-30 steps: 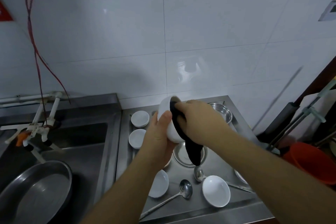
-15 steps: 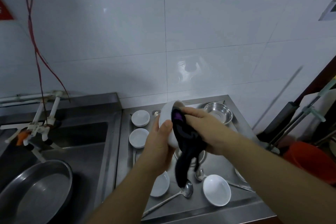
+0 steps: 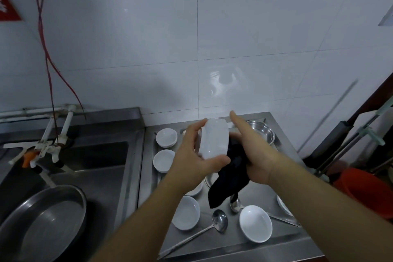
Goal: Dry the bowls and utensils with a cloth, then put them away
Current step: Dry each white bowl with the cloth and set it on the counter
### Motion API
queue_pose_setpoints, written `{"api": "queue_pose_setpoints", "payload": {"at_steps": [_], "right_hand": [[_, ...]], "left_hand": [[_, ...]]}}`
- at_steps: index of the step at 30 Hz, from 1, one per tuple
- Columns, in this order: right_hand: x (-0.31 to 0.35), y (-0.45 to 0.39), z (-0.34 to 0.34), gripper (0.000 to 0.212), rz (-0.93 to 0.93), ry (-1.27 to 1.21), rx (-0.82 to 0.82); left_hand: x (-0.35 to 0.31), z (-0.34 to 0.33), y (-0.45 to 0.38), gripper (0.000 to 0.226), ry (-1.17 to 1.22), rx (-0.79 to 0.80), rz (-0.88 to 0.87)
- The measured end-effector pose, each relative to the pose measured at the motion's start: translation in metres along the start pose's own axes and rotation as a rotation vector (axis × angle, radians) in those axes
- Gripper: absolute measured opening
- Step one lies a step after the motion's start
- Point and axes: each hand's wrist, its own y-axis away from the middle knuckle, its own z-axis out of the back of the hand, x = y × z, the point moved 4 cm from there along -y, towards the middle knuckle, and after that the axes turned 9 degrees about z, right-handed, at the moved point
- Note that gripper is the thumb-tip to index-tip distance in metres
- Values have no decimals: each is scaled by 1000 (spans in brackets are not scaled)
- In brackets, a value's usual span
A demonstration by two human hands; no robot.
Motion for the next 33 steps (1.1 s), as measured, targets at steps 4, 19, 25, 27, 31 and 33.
{"api": "queue_pose_setpoints", "payload": {"at_steps": [4,19,25,27,31,33], "right_hand": [[-11,-4,-4,61,5,-150,-27],[-26,-6,6,102,115,-395,-85],[-36,-7,6,95,100,-395,-96],[-44,-7,6,90,49,-382,-161],[-72,-5,12,73,-58,-313,-321],[-77,-1,20,58,-50,-328,-437]], "left_hand": [[-8,5,-3,106,-176,45,12],[22,-4,10,32,810,80,511],[6,10,5,37,951,77,430],[-2,15,0,41,973,74,375],[-11,24,-8,38,949,52,291],[-11,29,-9,27,899,24,267]]}}
